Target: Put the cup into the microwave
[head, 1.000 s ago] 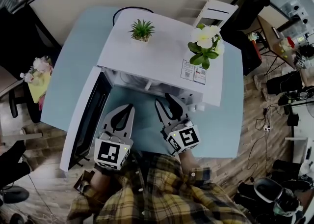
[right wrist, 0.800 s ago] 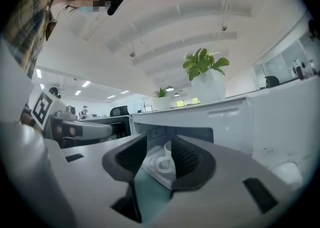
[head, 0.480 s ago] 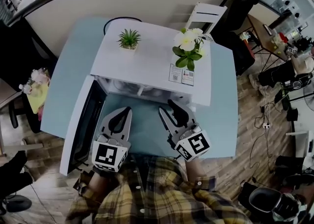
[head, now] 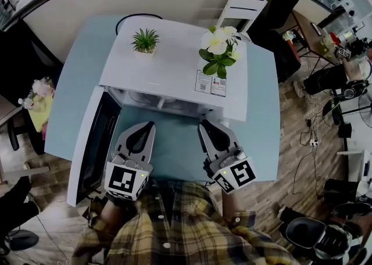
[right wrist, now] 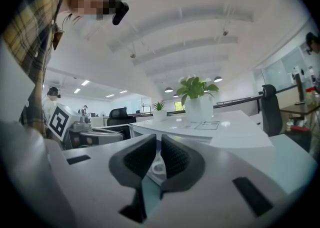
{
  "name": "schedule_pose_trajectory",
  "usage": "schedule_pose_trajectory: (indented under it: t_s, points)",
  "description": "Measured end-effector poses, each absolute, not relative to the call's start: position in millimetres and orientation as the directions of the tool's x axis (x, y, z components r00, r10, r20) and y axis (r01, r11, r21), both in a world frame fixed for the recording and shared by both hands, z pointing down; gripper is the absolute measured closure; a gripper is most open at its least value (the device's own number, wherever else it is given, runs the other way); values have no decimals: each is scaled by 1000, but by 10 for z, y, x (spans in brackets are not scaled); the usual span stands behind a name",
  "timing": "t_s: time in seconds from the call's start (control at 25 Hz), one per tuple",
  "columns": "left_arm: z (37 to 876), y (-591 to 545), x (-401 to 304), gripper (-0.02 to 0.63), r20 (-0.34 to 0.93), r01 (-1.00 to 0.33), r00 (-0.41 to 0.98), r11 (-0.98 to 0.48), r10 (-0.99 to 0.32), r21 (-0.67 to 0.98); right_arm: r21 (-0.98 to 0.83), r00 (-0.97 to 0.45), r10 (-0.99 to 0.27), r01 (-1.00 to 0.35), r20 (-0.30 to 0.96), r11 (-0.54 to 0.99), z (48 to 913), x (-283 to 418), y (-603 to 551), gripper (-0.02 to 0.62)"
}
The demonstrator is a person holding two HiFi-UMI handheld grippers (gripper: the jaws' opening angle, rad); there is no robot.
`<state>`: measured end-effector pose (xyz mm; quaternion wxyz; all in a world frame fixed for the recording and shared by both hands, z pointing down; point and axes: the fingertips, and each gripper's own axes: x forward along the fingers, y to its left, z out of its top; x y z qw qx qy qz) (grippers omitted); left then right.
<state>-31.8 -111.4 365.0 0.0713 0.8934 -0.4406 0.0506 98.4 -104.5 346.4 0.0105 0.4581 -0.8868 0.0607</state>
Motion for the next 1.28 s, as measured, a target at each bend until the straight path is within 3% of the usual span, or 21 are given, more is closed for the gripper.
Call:
schedule_pose_trajectory:
  t_s: [0.36,1.28]
  points:
    - [3679,-1137,-286,609,175,-800,598,-594,-782,81,-140,-576,-812,-815,92,562,3522,1135,-1095,592]
    - [3702,-1220,-342,609,187,-818,574,-571,-797,75,-121,-575,-812,-817,100,564,3547,1150,-1161,594]
